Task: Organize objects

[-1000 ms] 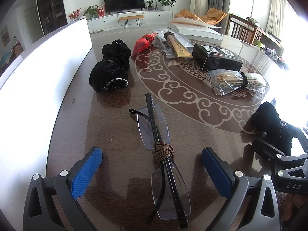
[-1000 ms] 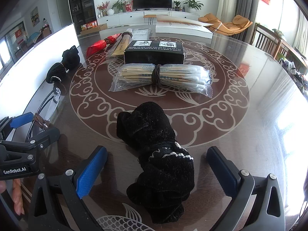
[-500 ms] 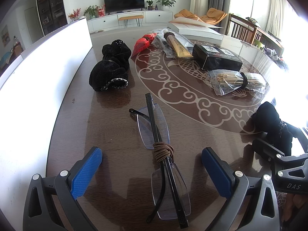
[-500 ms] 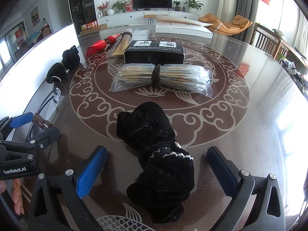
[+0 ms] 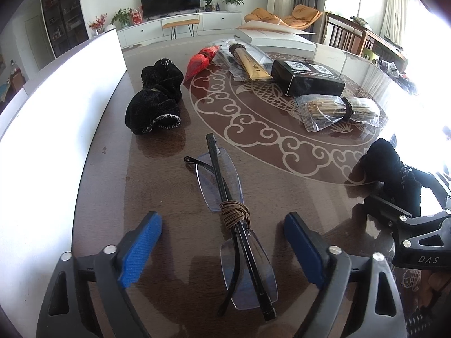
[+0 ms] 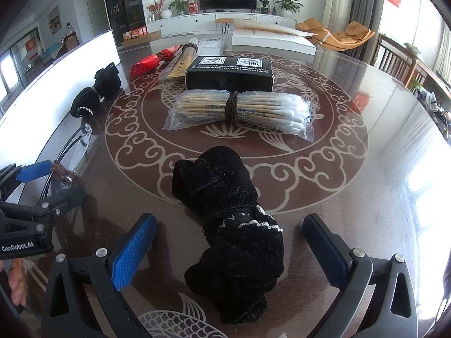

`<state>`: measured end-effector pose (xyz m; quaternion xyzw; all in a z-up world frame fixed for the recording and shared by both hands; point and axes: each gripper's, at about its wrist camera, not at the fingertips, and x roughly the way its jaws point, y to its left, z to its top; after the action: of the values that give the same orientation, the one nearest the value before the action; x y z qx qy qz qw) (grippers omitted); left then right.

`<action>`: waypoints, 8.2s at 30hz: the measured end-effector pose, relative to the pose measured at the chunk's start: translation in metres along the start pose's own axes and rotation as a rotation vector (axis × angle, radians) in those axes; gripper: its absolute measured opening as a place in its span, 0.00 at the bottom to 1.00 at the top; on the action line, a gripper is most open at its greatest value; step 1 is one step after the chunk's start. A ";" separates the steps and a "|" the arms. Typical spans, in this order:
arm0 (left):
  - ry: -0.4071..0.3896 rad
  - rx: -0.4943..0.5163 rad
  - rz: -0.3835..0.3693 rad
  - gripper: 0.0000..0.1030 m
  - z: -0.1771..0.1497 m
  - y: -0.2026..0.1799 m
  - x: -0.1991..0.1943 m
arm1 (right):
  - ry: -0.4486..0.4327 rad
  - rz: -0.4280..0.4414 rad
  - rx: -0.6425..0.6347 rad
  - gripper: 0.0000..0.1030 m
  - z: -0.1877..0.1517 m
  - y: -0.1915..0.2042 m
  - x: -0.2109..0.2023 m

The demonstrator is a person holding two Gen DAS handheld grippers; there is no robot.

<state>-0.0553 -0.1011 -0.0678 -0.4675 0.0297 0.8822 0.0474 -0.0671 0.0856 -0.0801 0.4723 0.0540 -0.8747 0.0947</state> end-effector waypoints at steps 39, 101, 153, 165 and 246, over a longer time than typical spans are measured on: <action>-0.153 -0.564 0.237 0.83 -0.043 0.244 -0.140 | -0.163 0.480 -0.198 0.92 0.111 0.234 -0.101; -0.029 -0.026 0.012 1.00 -0.010 -0.033 0.007 | -0.040 -0.093 0.124 1.00 -0.019 -0.028 -0.012; -0.029 -0.022 0.009 1.00 -0.009 -0.033 0.006 | -0.040 -0.092 0.125 1.00 -0.018 -0.028 -0.012; -0.029 -0.022 0.009 1.00 -0.009 -0.032 0.006 | -0.040 -0.092 0.126 1.00 -0.018 -0.028 -0.012; -0.019 -0.070 0.044 1.00 0.013 -0.006 0.023 | -0.041 -0.089 0.126 1.00 -0.016 -0.028 -0.011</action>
<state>-0.0782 -0.0925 -0.0794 -0.4597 0.0085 0.8880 0.0119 -0.0543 0.1168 -0.0791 0.4564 0.0178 -0.8892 0.0268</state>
